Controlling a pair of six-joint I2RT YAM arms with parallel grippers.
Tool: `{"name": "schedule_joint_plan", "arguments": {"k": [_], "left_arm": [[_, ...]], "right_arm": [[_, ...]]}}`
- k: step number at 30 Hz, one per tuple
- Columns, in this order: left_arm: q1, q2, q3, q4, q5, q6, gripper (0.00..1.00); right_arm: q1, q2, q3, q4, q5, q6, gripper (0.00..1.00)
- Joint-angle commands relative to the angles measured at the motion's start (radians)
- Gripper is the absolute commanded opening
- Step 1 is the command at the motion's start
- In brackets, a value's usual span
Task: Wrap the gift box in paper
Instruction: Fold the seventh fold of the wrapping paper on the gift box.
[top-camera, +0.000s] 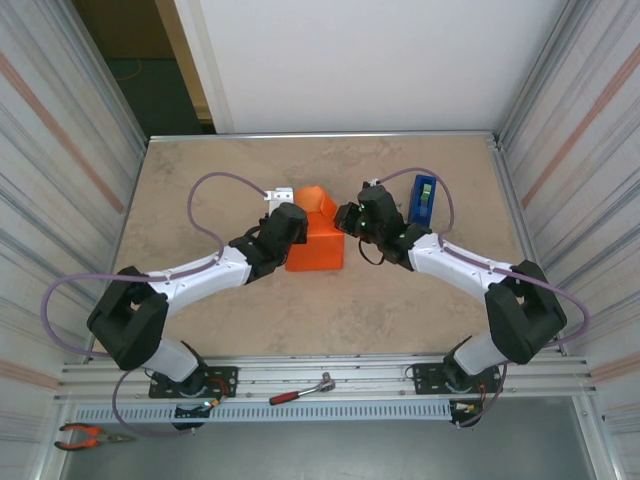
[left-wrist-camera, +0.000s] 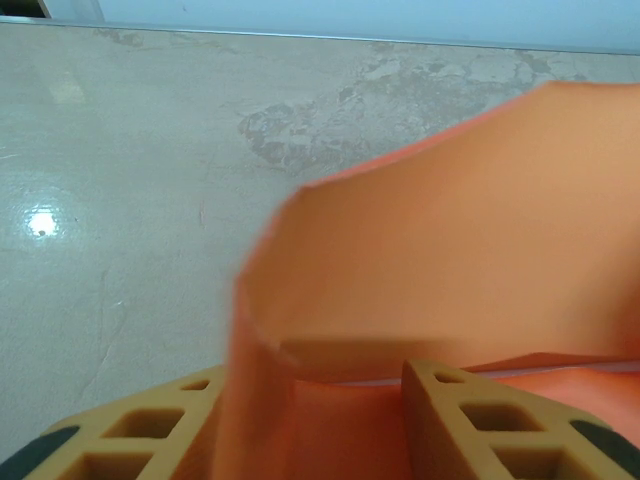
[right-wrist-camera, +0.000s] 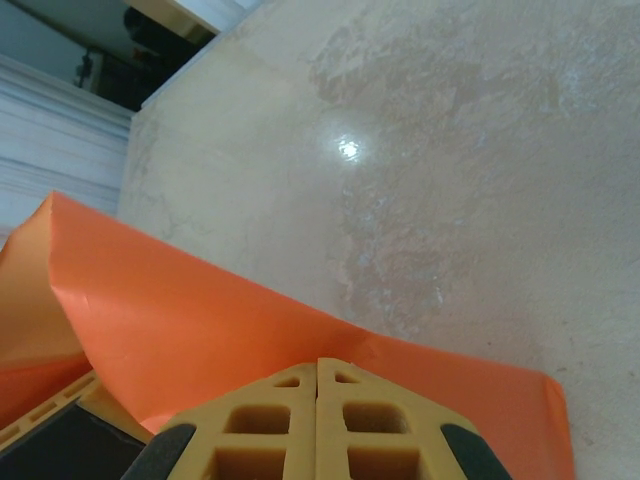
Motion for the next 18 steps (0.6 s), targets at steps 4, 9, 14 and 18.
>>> {"name": "schedule_joint_plan", "arguments": {"k": [4,9,14,18], "left_arm": [[-0.015,0.032,-0.017,-0.082,0.031,-0.011,0.45],[-0.015,0.027,-0.016,-0.081,0.031,-0.009,0.45],[-0.016,0.021,-0.016,-0.079,0.037,-0.009,0.45],[-0.011,-0.006,0.003,-0.095,0.049,0.004,0.45]], "right_arm": [[0.048,0.035,-0.005,0.024,0.022,0.017,0.0],[0.059,0.022,0.014,-0.044,0.042,-0.075,0.0],[0.076,0.045,0.045,-0.145,0.03,-0.246,0.0],[0.107,0.053,0.058,-0.22,0.081,-0.332,0.0]]}}
